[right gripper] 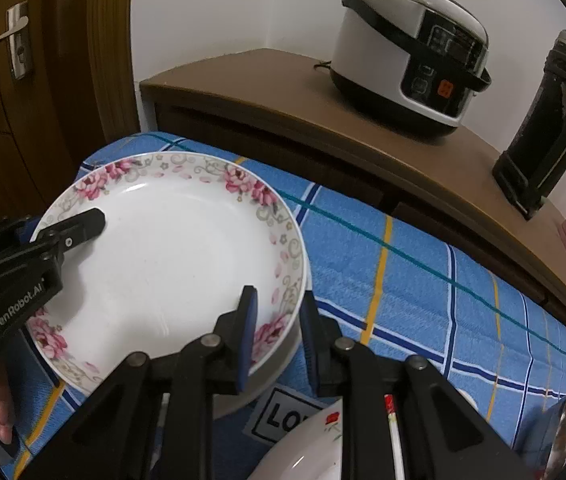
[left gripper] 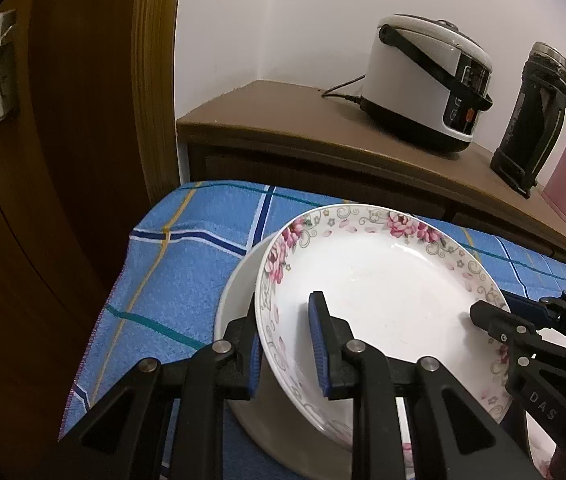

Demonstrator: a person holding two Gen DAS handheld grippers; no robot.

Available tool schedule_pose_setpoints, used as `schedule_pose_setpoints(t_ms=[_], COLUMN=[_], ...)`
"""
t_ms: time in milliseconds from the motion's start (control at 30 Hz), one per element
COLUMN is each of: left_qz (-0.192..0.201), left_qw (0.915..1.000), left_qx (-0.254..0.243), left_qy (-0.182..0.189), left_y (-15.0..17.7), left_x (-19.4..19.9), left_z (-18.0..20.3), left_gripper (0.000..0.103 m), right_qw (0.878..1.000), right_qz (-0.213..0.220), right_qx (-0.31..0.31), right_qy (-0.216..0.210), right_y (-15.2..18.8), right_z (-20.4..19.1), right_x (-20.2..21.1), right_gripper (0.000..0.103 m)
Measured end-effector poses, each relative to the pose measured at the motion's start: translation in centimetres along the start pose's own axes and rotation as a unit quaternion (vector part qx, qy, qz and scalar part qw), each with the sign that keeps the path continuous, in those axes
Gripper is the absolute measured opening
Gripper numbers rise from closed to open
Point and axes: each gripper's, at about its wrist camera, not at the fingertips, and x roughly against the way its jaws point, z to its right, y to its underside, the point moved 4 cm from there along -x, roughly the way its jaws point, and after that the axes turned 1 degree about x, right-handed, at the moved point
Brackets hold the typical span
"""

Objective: Organize plates and bowls
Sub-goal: 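Carry the pink-floral plate over the plain white plate and lower it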

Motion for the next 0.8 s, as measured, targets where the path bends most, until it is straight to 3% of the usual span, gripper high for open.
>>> schedule_pose_setpoints(t_ms=[800], left_qz=[-0.03], left_qw=[0.9994], left_qx=[0.009], left_qy=[0.012], left_y=[0.31], left_x=[-0.78], left_z=[-0.11], left_gripper=[0.024], right_qw=[1.0], right_qz=[-0.022], right_qx=[0.01], right_qy=[0.009], right_y=[0.02], right_z=[-0.1], right_x=[-0.8], right_gripper=[0.021])
